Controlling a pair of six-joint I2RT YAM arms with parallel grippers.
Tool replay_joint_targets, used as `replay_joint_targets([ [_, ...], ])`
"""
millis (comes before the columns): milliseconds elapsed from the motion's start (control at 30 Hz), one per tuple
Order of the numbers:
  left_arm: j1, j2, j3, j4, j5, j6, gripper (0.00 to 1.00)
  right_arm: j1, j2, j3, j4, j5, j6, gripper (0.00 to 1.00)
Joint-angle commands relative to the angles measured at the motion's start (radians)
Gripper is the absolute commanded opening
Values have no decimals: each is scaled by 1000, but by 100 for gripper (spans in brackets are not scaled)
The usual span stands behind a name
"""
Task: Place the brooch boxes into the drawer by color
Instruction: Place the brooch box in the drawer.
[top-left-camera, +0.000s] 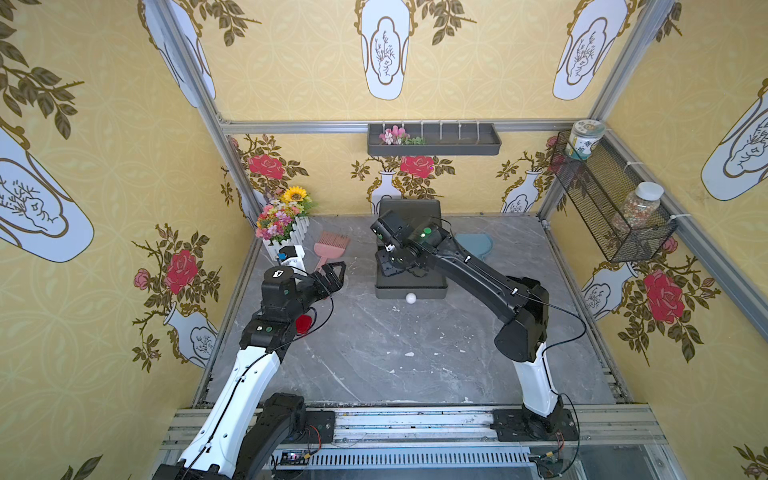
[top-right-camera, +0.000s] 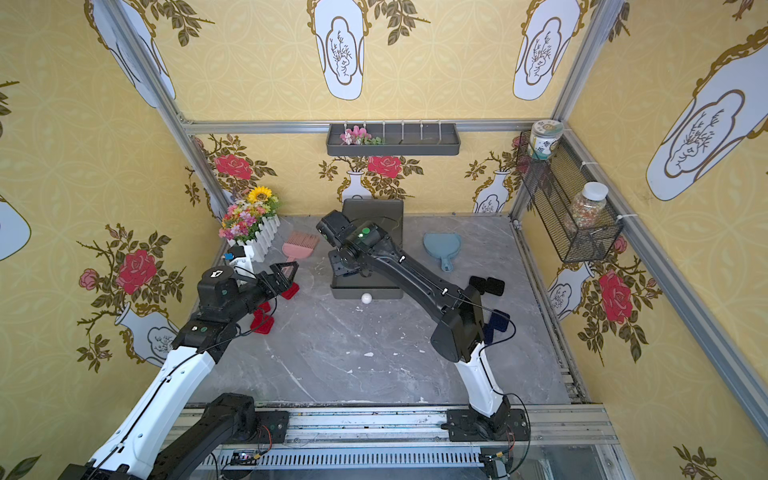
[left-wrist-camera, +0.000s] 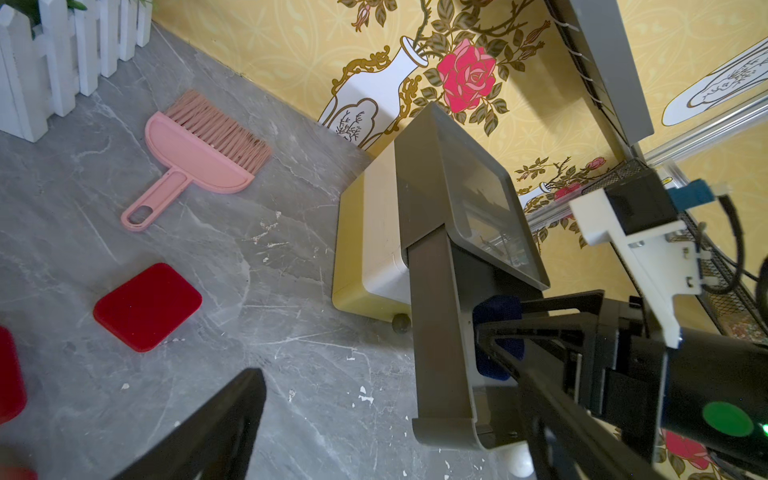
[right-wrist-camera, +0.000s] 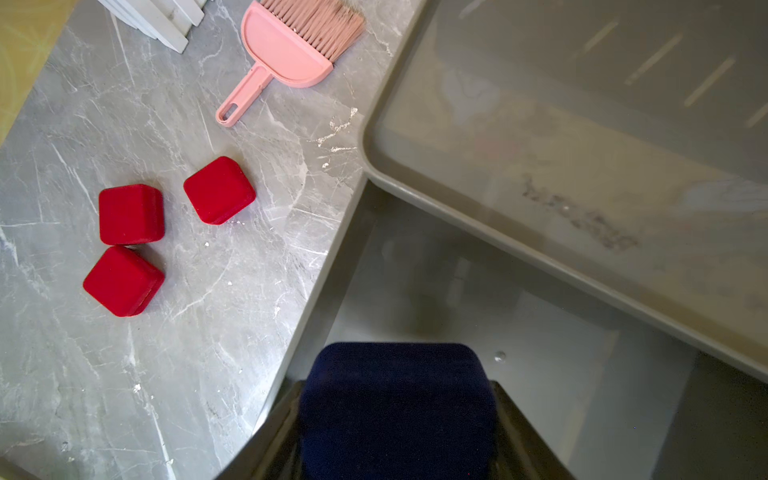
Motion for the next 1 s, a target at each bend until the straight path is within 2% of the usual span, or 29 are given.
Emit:
replay_joint_targets([
  [0, 1, 5, -7, 14, 17, 10, 100, -8, 24, 22, 21, -2, 15, 42],
  [267, 1, 12, -10, 14, 20, 14, 100, -32, 74, 25, 49, -43, 27, 45],
  [333, 1, 14, -10, 16, 20, 15, 100, -34, 81, 25, 51, -49, 27, 49],
  [433, 1, 16, -8, 16, 21, 13, 100, -37, 85, 22, 58, -53, 28, 64],
  [533, 0, 16, -8, 16, 22, 15, 100, -42, 87, 19, 59, -52, 27, 73],
  [600, 1, 14, -8, 16, 20, 14, 100, -44, 84, 16, 59, -48, 31, 89],
  [633, 1, 13, -8, 14, 18, 14, 100, -46, 79, 12, 62, -47, 31, 93],
  [800, 1, 5, -6, 11, 15, 14, 100, -47, 24, -22, 100, -26, 22, 95],
  [967, 1, 3, 2, 12, 9, 4, 100, -47, -111, -108, 178, -16, 3, 95],
])
